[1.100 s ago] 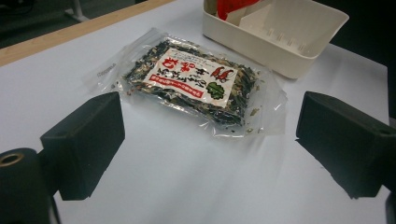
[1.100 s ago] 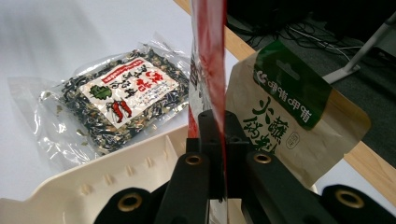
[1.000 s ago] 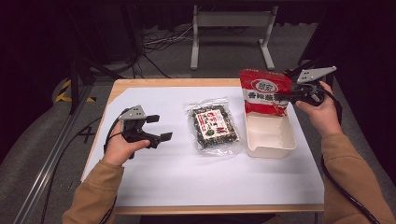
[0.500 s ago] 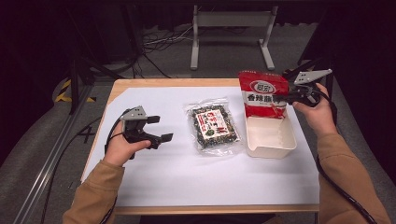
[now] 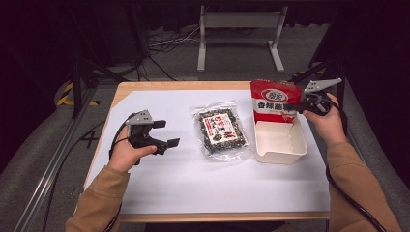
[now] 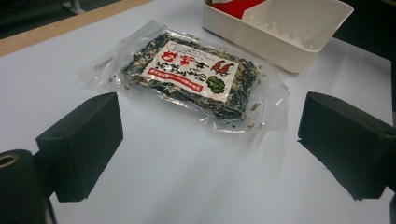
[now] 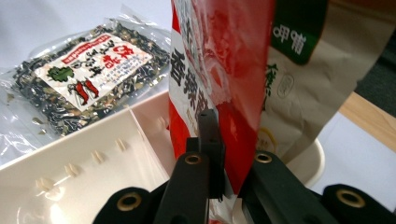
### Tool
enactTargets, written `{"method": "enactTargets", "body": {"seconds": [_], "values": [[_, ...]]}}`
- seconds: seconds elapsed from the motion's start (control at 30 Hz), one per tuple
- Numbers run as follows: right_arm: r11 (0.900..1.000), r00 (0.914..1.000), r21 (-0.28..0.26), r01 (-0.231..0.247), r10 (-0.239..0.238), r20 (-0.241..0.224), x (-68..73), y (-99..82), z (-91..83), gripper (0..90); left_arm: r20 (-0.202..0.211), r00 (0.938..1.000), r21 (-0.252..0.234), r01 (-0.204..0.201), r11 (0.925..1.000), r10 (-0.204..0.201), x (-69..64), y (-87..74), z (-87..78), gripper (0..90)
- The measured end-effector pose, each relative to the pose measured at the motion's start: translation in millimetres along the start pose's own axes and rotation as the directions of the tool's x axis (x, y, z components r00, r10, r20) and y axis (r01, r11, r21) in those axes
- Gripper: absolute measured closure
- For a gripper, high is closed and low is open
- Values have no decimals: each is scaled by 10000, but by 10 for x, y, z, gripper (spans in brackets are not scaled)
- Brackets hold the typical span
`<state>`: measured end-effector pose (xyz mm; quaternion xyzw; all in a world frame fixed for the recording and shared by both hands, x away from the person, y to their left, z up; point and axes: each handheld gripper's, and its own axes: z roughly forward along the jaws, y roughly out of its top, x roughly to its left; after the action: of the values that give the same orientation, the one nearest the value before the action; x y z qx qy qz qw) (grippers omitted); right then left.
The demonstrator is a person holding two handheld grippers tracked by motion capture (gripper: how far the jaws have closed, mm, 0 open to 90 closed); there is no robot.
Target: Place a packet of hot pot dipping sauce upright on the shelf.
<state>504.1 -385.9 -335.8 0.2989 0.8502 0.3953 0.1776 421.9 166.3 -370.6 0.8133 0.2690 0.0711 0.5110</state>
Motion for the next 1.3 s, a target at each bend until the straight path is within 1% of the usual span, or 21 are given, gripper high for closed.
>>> {"method": "enactTargets", "body": {"seconds": [0.07,0.1,0.13,0.23,0.37,0.43,0.53,0.6,0.67,0.7,0.77,0.83,0.87,0.9,0.93,0.97,1.0,1.03,1.1,1.23,1.3], "values": [[9999,9999,74,-124,123,63,-3,-42,6,891,36,9999,-217,115,9997,-115,-1,-1,10,69],[9997,9997,73,-232,232,67,-3,-66,6,891,-79,9999,-340,130,9993,-133,-6,0,6,83],[9994,9994,43,-329,329,54,-4,-90,6,891,-220,9998,-426,-48,9991,38,-1,8,9,90],[9989,9989,0,-461,461,65,-2,-136,6,891,-207,9997,-268,-150,9995,145,-5,14,18,89],[9986,9985,15,-535,535,127,3,-168,10,890,-233,9997,317,-101,9994,109,-18,-2,95,74],[9984,9983,51,-562,561,172,6,-167,12,888,-399,9991,172,134,9998,-127,-30,4,109,92],[9986,9982,122,-520,517,290,19,-157,12,870,-317,9984,35,459,9989,-458,-45,19,129,115],[9985,9979,99,-533,528,386,27,-158,11,829,-413,9989,158,236,9996,-230,-44,16,164,116],[9966,9955,-143,-806,812,479,32,-171,8,743,-529,9986,290,83,9995,-68,-37,1,202,109],[9944,9938,-348,-1002,1017,443,31,-179,2,713,-491,9988,367,66,9993,-47,-33,-3,214,108],[9926,9921,-436,-1130,1151,492,35,-185,-19,646,-491,9988,484,42,9988,-18,-26,-10,240,106],[9889,9888,-549,-1383,1410,496,46,-189,-46,564,-471,9989,538,-29,9985,55,-24,-9,253,105],[9886,9884,-613,-1378,1413,564,45,-191,-58,530,-435,9990,543,-12,9985,36,-28,-7,265,105],[9886,9884,-613,-1378,1413,564,45,-191,-58,530,-435,9990,543,-12,9985,36,-28,-7,265,107],[9871,9870,-693,-1442,1485,610,48,-194,-75,482,-295,9996,577,-15,9983,32,-31,-6,278,107],[9843,9845,-759,-1595,1644,619,57,-199,-93,451,-247,9997,604,-8,9982,23,-35,-5,290,112],[9836,9836,-846,-1595,1656,710,65,-202,-110,429,-224,9997,639,9,9980,5,-38,-4,297,114],[9832,9833,-883,-1599,1665,729,72,-204,-121,414,-249,9996,663,-73,9978,90,-35,-1,310,115],[9822,9815,-864,-1667,1737,807,102,-208,-155,403,-214,9997,707,-52,9975,67,-32,1,329,117],[9830,9799,-841,-1632,1714,1023,148,-211,-211,392,-233,9997,821,-38,9966,57,-24,1,352,117],[9822,9787,-926,-1634,1732,1106,186,-214,-266,383,-216,9998,850,-38,9964,57,-13,1,372,117]]}}
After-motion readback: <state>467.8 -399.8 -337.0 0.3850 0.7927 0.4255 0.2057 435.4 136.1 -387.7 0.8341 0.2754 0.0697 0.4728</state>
